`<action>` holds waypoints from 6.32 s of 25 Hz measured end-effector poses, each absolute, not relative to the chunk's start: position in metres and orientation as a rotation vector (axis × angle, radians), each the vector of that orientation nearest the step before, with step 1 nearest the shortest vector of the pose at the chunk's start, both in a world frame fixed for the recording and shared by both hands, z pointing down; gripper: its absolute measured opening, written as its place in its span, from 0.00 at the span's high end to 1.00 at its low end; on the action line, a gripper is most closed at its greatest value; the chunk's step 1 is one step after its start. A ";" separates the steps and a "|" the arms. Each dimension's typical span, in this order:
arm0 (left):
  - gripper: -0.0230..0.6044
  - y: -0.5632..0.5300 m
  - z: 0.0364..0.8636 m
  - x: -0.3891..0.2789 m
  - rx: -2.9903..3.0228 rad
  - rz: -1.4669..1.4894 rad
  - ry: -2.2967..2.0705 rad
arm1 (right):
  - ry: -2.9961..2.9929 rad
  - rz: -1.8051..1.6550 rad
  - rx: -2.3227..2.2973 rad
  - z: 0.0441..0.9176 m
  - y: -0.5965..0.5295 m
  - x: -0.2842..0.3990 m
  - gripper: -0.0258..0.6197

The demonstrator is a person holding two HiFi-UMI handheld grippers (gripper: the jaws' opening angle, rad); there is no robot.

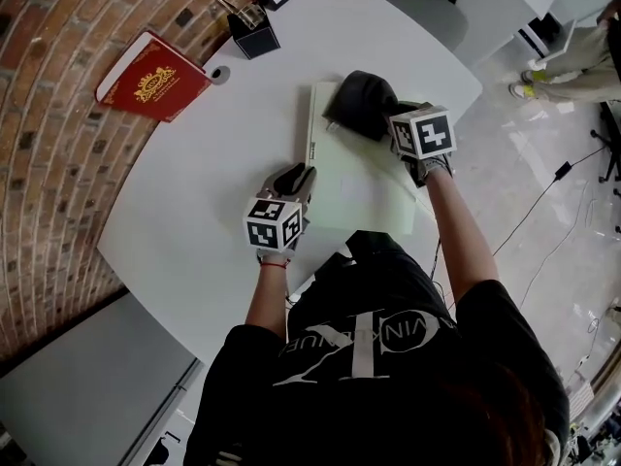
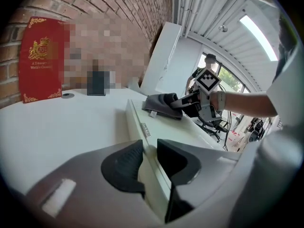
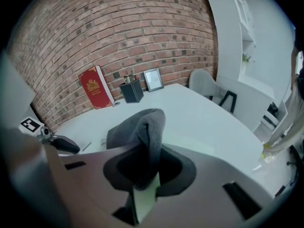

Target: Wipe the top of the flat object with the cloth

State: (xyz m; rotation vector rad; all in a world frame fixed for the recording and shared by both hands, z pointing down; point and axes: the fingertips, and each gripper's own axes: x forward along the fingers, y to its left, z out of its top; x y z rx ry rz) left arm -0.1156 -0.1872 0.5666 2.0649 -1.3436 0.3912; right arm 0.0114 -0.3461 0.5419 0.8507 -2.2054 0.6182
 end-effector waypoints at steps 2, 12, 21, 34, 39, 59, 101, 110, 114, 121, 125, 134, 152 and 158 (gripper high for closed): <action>0.80 -0.187 0.566 -0.115 2.063 0.388 -1.343 | -2.195 0.610 0.872 0.542 -0.348 0.022 0.88; 0.80 -0.187 0.566 -0.115 2.043 0.372 -1.346 | -2.143 0.645 1.013 0.543 -0.352 0.081 0.88; 0.80 -0.187 0.565 -0.115 2.022 0.327 -1.335 | -2.112 0.722 1.142 0.545 -0.347 0.121 0.88; 0.55 -0.164 0.561 -0.107 2.048 0.230 -1.204 | -2.505 0.426 0.987 0.433 -0.315 0.032 0.88; 0.57 -0.148 0.561 -0.112 2.024 0.230 -1.208 | -2.659 0.507 0.739 0.412 -0.277 -0.044 0.88; 0.74 -0.133 0.570 -0.110 2.029 0.295 -1.187 | -2.227 0.627 0.629 0.538 -0.230 -0.023 0.88; 0.93 -0.121 0.530 -0.155 2.077 0.155 -1.423 | -2.312 0.282 1.067 0.432 -0.221 0.079 0.88; 0.94 -0.088 0.497 -0.170 2.155 0.168 -1.511 | -2.637 0.472 0.664 0.402 -0.162 -0.055 0.88; 0.95 -0.068 0.493 -0.182 2.125 0.156 -1.558 | -2.655 0.653 0.451 0.420 -0.135 -0.093 0.88; 0.95 -0.052 0.488 -0.191 2.013 0.118 -1.667 | -2.299 0.766 0.341 0.523 -0.123 -0.093 0.88; 0.95 -0.050 0.489 -0.178 1.989 0.102 -1.693 | -2.282 0.836 0.360 0.531 -0.132 -0.077 0.88; 0.95 -0.055 0.493 -0.146 1.958 0.110 -1.708 | -2.231 0.847 0.371 0.542 -0.142 -0.023 0.88; 0.94 -0.098 0.486 -0.096 2.066 0.141 -1.619 | -2.200 0.917 0.571 0.545 -0.157 0.086 0.88; 0.95 -0.106 0.486 -0.089 2.088 0.148 -1.597 | -2.193 0.940 0.626 0.549 -0.153 0.108 0.88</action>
